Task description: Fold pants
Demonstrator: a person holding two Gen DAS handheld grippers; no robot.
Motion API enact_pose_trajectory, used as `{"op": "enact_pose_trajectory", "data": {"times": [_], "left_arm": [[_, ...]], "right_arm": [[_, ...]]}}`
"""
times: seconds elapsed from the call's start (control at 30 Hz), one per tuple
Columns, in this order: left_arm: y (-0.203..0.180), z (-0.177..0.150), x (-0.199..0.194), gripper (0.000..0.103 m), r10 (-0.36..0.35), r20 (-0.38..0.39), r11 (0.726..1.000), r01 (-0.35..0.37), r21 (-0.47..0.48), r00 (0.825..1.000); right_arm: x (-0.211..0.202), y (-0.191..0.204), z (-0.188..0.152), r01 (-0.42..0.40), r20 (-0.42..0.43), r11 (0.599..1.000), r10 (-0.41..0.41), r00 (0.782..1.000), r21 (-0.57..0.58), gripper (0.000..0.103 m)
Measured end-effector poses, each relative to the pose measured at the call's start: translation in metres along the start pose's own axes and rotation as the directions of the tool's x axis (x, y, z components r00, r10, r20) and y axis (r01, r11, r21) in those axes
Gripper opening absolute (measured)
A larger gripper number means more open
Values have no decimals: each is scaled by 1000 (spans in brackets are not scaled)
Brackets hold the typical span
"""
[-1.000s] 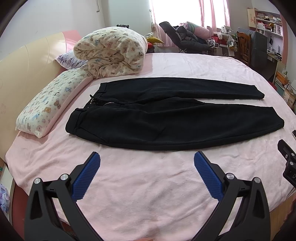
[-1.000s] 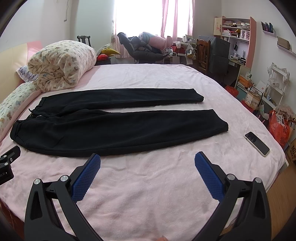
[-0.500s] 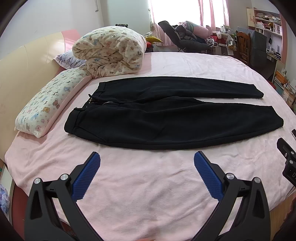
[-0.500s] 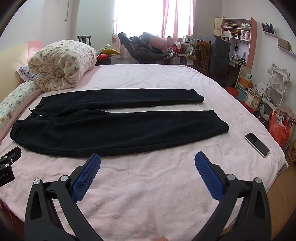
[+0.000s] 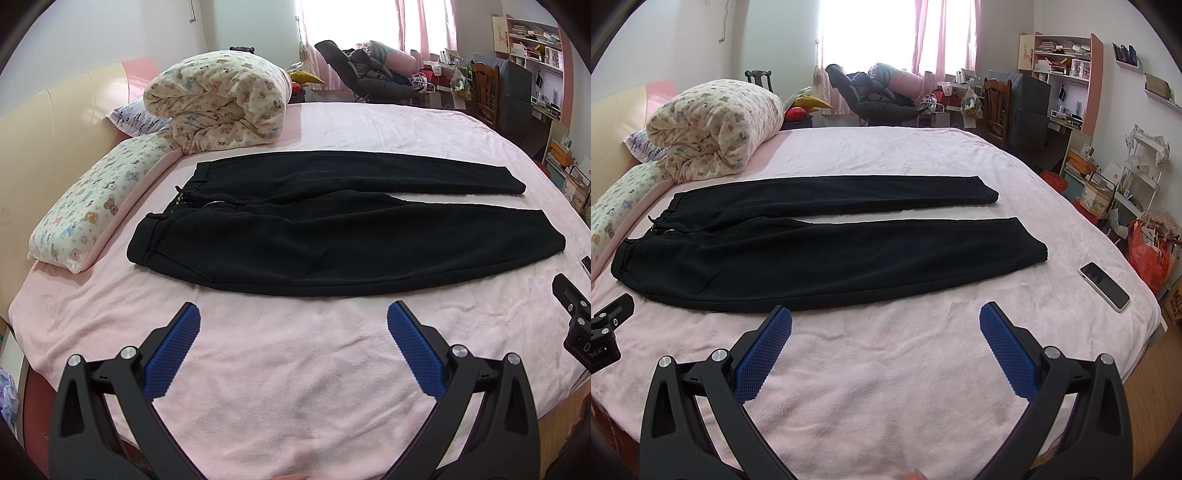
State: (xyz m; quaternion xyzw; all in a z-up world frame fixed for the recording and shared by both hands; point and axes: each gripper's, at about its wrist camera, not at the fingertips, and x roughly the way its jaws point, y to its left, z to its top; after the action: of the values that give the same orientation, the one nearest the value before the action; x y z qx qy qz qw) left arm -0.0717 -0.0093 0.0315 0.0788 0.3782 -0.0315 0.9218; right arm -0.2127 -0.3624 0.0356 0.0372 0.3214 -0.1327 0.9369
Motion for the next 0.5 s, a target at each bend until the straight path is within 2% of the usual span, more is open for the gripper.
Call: {"op": "enact_pose_trajectory", "data": {"times": [0.5], "left_arm": [[-1, -2, 1, 101, -1, -3, 1000, 1, 0, 1000]], "right_arm": [[1, 0, 0, 0, -2, 1000, 0, 1000, 4, 102]]}}
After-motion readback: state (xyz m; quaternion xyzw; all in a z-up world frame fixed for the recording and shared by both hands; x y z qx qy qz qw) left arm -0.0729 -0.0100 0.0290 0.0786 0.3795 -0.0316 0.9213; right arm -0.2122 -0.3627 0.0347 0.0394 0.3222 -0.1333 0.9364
